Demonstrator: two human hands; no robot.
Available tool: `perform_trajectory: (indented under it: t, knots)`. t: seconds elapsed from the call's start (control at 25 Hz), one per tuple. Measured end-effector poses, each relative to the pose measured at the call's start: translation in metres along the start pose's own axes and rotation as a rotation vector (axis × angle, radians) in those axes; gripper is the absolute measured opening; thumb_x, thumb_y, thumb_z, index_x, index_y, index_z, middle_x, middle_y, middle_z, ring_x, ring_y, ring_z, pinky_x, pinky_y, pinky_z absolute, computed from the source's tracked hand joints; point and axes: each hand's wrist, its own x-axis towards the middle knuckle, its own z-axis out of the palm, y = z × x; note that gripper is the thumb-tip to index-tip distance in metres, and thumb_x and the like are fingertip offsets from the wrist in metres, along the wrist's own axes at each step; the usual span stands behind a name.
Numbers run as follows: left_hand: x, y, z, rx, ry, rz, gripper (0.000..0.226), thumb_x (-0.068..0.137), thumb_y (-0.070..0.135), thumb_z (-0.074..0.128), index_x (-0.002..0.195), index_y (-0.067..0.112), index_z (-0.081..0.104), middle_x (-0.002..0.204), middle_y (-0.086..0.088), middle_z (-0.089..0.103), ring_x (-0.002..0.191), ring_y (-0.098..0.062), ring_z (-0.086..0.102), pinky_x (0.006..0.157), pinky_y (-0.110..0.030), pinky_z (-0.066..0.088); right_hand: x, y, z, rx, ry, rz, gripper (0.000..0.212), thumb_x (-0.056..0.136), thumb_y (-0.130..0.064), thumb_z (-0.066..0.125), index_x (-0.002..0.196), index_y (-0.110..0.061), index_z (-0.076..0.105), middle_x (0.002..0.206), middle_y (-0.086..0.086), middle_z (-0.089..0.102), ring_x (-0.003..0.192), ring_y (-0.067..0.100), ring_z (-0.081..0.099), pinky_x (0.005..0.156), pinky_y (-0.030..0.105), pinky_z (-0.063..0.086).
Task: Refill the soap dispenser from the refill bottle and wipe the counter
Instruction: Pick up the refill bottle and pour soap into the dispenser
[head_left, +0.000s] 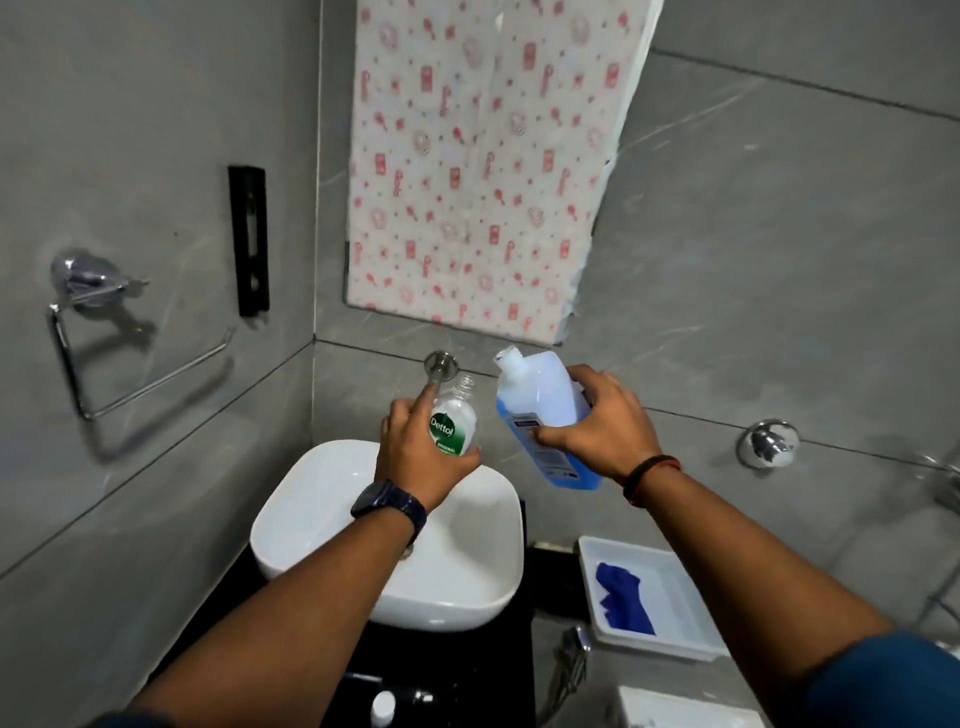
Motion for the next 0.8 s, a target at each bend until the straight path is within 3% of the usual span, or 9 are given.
perform_trajectory:
  t: [0.36,0.8]
  knots:
    - [-0.001,0.043,0.007,0.039,-0.007,0.05,0.091,0.05,0.043,0.074,0.133,0.036,0.038,0.111,-0.005,0.047,0.101,-0.027,0.048,0.083,-0.038,0.049,0.002,-0.008,-0.043,-0.353,-0.002,-0.098,0.079,0.053,-0.06,0.072,0.124,-0.039,0.044,0.093,-0.004,0.046,0.087,0.025,0.056,0.065,0.03,0.041]
    - [-0.018,0.029,0.009,0.062,-0.03,0.037,0.09,0.051,0.043,0.077,0.132,0.03,0.039,0.114,-0.006,0.047,0.105,-0.028,0.048,0.081,-0.036,0.05,-0.011,-0.003,-0.033,-0.418,-0.04,-0.121,0.076,0.056,-0.058,0.074,0.122,-0.036,0.045,0.093,-0.004,0.044,0.083,0.021,0.05,0.063,0.03,0.041]
